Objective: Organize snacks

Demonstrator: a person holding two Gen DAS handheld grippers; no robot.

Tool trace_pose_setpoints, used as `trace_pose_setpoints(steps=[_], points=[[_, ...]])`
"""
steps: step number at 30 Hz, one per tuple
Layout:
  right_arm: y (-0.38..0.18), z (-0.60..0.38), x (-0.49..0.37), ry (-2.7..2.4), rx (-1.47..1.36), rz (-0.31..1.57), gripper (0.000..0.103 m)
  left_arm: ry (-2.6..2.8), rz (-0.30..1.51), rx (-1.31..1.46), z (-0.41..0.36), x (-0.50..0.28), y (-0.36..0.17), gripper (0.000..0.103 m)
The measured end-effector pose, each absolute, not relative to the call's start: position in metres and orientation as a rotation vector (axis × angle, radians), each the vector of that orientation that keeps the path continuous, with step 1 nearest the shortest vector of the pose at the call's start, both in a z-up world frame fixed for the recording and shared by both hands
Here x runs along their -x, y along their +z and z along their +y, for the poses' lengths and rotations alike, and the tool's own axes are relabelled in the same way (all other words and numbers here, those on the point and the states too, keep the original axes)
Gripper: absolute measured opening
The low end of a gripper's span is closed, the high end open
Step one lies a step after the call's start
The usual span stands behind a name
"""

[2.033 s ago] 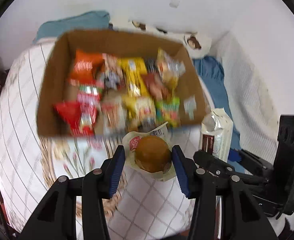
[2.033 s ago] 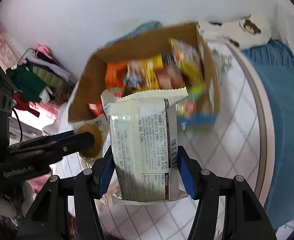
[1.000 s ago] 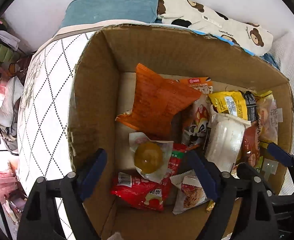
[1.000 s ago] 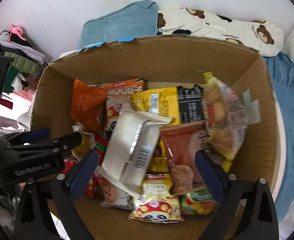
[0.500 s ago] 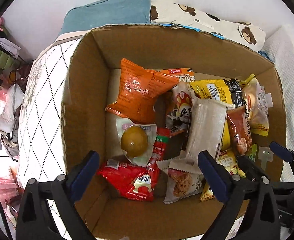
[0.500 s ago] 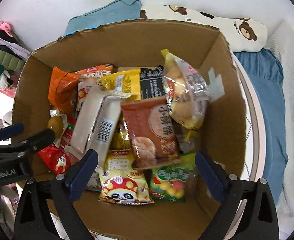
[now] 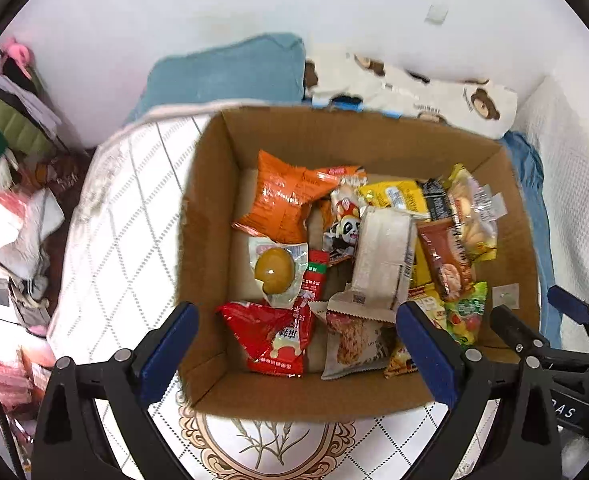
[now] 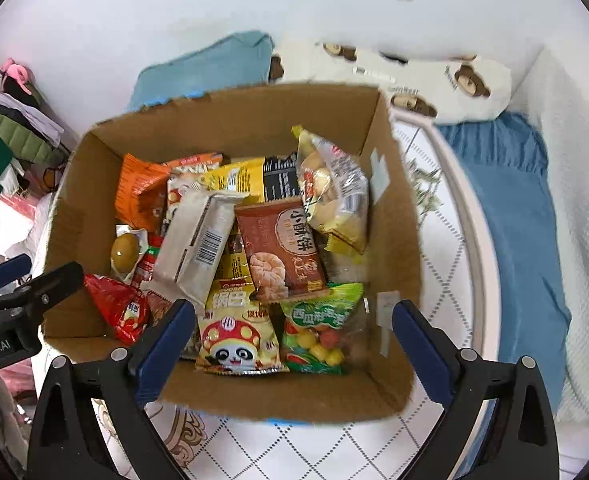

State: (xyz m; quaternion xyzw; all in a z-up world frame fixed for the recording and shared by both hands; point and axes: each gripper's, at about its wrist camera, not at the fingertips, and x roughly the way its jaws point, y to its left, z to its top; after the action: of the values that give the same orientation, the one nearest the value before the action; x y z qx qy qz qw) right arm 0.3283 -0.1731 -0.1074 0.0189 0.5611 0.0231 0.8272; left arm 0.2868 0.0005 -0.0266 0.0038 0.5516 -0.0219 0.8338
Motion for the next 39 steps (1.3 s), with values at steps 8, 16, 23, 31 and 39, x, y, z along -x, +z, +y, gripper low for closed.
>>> trace_pose_setpoints(steps=[8, 16, 23, 31, 39], points=[[-0.057, -0.179, -0.266, 0.043, -0.036, 1.042, 0.101, -0.034, 1.016, -0.037, -0.008, -0.224, 0.017, 0.101], [-0.011, -0.183, -0.192, 0.043, -0.026, 0.919, 0.102, -0.057, 0.911, -0.017, -0.011, -0.16, 0.051, 0.101], [0.023, -0.18, -0.131, 0.044, 0.006, 0.853, 0.103, -0.074, 0.87, -0.018, -0.006, -0.114, 0.067, 0.101], [0.051, -0.184, -0.096, 0.03, -0.007, 0.792, 0.103, -0.069, 0.824, 0.012, -0.002, -0.08, 0.084, 0.103], [0.065, -0.19, -0.084, 0.028, -0.027, 0.765, 0.103, -0.055, 0.767, 0.023, 0.004, -0.067, 0.101, 0.103]])
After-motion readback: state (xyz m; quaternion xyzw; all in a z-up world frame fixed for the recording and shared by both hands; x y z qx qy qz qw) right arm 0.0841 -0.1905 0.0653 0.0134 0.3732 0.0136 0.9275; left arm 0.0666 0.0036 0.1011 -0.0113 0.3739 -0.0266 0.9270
